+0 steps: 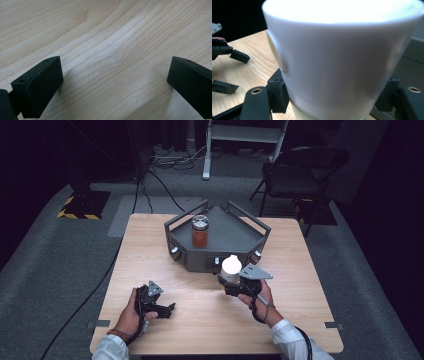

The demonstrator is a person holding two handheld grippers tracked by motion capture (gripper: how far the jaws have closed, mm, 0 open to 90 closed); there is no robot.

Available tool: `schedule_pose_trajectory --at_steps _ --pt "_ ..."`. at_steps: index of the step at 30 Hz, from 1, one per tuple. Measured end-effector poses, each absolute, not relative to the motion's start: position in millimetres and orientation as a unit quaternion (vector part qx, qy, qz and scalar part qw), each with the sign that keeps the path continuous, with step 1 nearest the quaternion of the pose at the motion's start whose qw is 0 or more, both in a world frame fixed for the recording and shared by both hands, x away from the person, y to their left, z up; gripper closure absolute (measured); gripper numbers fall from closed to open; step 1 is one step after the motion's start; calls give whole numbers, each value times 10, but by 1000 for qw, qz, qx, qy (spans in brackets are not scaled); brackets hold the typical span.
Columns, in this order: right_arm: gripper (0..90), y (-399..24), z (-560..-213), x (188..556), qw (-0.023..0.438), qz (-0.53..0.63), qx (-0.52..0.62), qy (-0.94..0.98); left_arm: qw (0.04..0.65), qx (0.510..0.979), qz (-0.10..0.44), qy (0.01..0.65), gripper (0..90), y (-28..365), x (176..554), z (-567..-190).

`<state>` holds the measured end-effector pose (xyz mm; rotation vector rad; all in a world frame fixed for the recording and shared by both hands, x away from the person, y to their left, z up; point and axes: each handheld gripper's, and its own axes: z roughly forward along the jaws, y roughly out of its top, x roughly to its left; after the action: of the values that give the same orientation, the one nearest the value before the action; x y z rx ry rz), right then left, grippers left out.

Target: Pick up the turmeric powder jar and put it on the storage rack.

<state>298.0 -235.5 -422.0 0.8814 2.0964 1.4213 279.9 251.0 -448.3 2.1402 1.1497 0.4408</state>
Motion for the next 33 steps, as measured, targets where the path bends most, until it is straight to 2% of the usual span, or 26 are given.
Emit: schedule_pose_trajectory --at_steps 10,33 --pt "301 -2367 -3957 2959 231 517 329 756 330 818 168 440 1 2510 2799 -4483" --pt "301 -2244 -3299 3123 281 516 335 737 330 818 169 439 1 2510 2799 -4483"
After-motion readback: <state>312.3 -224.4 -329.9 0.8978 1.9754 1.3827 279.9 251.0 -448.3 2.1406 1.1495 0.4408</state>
